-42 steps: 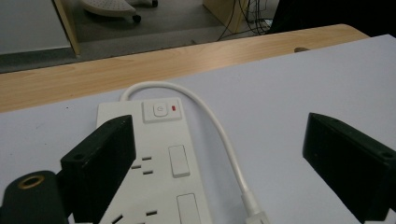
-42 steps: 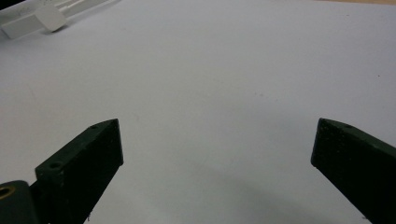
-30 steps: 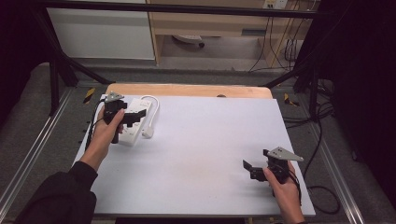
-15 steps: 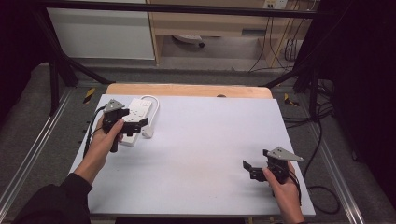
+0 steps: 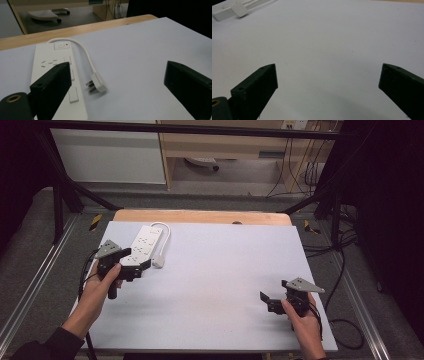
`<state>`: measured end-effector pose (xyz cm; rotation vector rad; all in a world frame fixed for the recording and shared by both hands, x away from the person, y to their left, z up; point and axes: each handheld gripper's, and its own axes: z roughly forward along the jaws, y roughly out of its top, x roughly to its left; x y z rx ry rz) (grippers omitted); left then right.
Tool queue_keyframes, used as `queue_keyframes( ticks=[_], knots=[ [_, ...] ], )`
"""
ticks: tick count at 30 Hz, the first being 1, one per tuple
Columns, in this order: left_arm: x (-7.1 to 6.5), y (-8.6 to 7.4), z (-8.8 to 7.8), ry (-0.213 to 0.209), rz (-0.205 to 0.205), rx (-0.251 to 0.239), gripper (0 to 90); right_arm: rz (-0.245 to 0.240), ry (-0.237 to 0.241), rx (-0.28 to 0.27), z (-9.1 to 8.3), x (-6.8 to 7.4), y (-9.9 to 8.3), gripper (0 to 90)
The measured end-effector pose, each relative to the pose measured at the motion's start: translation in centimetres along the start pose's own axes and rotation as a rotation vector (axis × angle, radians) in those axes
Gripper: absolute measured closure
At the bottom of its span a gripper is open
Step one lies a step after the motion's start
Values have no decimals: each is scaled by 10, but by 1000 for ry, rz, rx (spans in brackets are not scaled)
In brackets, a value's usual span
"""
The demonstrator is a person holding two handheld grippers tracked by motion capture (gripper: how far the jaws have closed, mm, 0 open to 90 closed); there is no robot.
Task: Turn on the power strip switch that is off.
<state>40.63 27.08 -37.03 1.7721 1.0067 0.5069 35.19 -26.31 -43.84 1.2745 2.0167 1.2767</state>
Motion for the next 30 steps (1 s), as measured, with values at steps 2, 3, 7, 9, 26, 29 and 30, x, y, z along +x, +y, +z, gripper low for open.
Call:
queue_keyframes(
  ticks=[2,3,7,9,26,29,30],
  knots=[
    [-2,-6,-6,-3,-2,1,75,1,-1,2,0,0,0,26],
    [-2,-9,-8,-4,-2,-3,75,-2,-1,3,1,0,0,26],
    [-6,-22,-18,-12,-8,-4,76,-3,-3,3,1,1,0,26],
    [-7,-30,-22,-14,-13,-6,76,-3,-4,3,1,0,0,25],
    [-32,-86,-40,-33,13,72,85,-4,-18,17,3,0,0,25],
    [-36,-91,-39,-43,16,101,77,-1,-36,41,8,-2,-1,25],
    [-37,-92,-38,-43,16,110,77,1,-39,51,10,-2,-2,23]
  ],
)
